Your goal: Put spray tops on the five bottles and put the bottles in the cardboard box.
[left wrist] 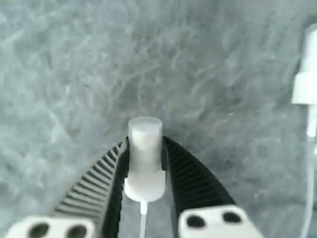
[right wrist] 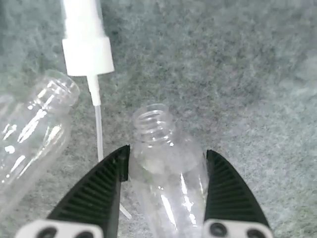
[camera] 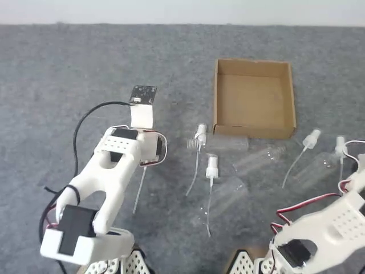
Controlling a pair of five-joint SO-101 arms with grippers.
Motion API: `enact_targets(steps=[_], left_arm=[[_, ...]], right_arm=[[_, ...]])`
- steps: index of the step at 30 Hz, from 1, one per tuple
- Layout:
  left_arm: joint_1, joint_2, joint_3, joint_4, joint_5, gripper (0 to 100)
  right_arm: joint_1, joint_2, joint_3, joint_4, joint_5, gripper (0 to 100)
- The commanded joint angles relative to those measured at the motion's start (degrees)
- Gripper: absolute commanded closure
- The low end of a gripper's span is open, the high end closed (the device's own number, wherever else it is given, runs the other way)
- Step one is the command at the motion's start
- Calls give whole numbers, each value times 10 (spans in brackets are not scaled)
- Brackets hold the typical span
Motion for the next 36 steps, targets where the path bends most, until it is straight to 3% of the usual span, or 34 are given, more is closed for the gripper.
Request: enact_targets(steps=[1,27,36], left_arm=[[12,-40,-3,-4,7,987],[11,-40,0,-2,5,987],[11,-39,1,0,3,987]], right_arm=[[-6,-10,-21,26,13,858],[-5,-10,-21,54,13,860],[31,-15,-25,51,17,860]])
